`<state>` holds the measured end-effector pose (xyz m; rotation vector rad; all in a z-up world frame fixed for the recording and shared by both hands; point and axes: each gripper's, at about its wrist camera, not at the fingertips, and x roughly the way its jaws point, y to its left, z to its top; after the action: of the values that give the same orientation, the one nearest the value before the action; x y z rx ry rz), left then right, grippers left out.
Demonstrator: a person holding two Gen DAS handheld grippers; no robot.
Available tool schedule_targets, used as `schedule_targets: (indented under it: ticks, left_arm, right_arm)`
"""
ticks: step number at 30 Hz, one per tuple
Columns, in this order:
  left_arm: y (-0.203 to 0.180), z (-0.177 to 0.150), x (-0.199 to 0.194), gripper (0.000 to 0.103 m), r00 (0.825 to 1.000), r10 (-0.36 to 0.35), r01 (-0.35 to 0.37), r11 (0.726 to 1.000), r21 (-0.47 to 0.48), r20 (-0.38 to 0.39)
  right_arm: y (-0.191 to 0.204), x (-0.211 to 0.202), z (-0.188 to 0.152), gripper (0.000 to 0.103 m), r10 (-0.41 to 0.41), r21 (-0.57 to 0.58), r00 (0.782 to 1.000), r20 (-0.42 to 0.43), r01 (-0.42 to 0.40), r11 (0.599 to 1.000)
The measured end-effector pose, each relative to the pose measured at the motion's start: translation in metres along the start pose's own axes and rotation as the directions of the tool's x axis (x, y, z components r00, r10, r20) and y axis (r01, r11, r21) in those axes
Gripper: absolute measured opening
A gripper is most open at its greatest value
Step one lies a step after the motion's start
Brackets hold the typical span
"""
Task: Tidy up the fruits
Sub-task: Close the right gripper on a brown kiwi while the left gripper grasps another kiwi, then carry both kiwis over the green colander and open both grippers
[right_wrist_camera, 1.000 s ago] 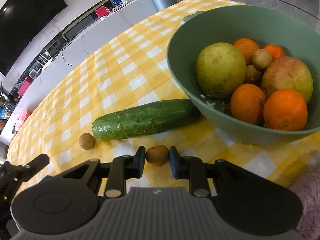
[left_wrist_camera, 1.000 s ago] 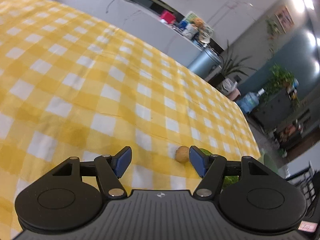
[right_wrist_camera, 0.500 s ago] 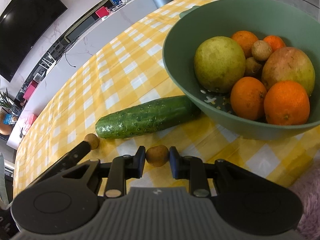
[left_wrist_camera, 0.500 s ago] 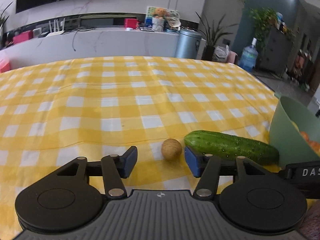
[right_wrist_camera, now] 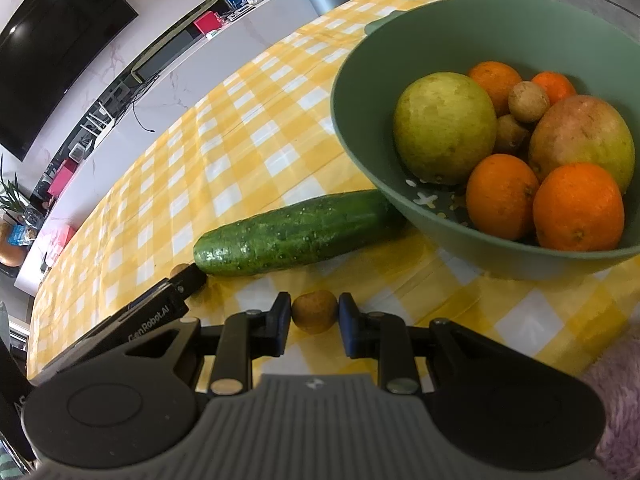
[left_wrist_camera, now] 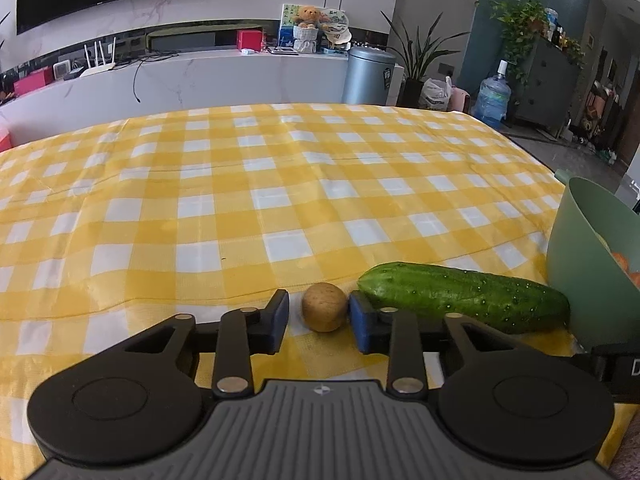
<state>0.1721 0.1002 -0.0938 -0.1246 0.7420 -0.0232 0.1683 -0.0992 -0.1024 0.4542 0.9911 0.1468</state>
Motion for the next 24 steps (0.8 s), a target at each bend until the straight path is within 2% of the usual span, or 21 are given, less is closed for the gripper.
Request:
schedule_targets:
  ticks: [7,10,15,18,22,24]
  left_arm:
    - [0.0,0.005,-0.007,0.028,1.0,0.024,-0.024,0.999,-0.039,-0.005]
    - [-0.004,0.009,-0.022,0.028,0.999,0.005,-0.003,0.999,-0.048,0.035]
    - [-0.023,0.011,-0.058,0.028,0.99,-0.039,0.043,0.999,-0.024,0.135]
    - [-0.031,0.013,-0.077,0.028,0.981,-0.082,0.09,0.995,-0.034,0.177]
    - [-0.036,0.02,-0.096,0.028,0.963,-0.126,0.146,0.987,-0.066,0.239]
    - [-0.039,0.024,-0.102,0.028,0.952,-0.168,0.193,0.978,-0.075,0.254]
  right_arm:
    - [0.0,0.0,0.0,0.022,0.001,0.001,1.0,0.0,-0.001,1.0]
    - [-0.003,-0.001,0.001,0.022,0.022,0.018,1.0,-0.009,-0.021,1.0]
    - [-0.005,-0.015,0.003,0.022,0.134,0.037,0.99,0.041,-0.135,0.99]
    - [-0.005,-0.035,0.003,0.022,0.226,0.033,0.97,0.088,-0.23,0.973]
    - [-0.015,-0.065,0.012,0.022,0.382,0.026,0.917,0.118,-0.387,0.922]
    - [-0.029,-0.081,0.023,0.022,0.388,0.039,0.906,0.171,-0.4,0.916]
